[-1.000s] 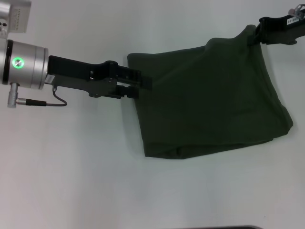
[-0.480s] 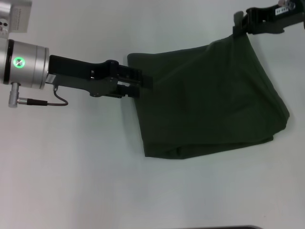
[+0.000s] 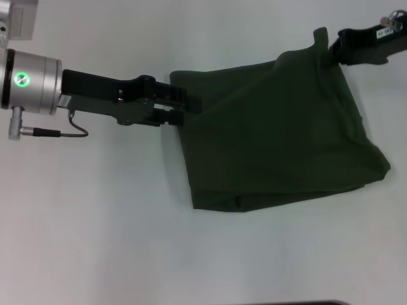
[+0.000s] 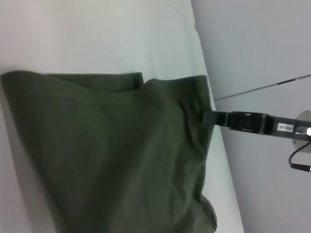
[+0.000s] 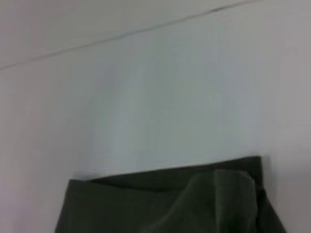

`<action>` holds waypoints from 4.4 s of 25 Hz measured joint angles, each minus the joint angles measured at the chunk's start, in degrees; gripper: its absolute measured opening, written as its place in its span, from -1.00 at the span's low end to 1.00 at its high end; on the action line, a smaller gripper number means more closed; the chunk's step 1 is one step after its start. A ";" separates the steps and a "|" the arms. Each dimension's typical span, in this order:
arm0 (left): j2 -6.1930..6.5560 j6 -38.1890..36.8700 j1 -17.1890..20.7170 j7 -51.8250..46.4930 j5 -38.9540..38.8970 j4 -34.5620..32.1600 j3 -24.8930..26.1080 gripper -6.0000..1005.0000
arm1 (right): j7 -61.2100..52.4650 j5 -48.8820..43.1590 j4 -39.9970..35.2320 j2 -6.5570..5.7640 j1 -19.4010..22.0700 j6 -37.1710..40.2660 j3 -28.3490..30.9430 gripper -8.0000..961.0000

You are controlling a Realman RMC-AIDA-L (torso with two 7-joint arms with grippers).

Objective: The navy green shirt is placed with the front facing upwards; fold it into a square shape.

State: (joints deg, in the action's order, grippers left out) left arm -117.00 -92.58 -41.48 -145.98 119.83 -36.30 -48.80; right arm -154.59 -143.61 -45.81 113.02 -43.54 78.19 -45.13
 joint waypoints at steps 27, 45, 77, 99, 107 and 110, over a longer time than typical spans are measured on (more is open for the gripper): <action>-0.40 0.04 0.26 -0.10 0.32 0.09 -0.36 0.16 | 1.89 0.43 4.13 0.35 -1.21 -11.78 -2.07 0.02; -0.68 0.06 0.10 -0.10 0.32 0.18 -0.51 0.16 | 3.75 0.43 4.38 1.07 -1.50 -13.89 -1.97 -0.82; -2.40 -2.78 -3.62 1.18 0.20 -0.17 -0.58 0.16 | 4.69 13.08 1.28 -4.79 0.20 2.35 5.16 0.02; -1.82 -1.92 -2.71 0.83 0.25 0.06 -0.06 0.16 | 4.51 5.57 13.42 -1.12 -5.06 -9.17 -2.40 0.01; -1.83 -1.73 -2.49 1.05 0.22 0.08 -0.07 0.16 | 4.45 5.26 14.70 -0.08 -6.56 -12.07 -4.49 0.01; -1.71 -1.69 -2.18 1.12 0.08 0.05 -0.07 0.16 | 4.14 5.64 10.54 -0.60 -5.96 -8.15 -3.05 0.01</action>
State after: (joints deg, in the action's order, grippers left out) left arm -118.72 -94.27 -43.66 -144.86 119.90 -36.24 -48.87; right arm -150.45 -137.97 -35.27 112.42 -49.50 70.04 -48.17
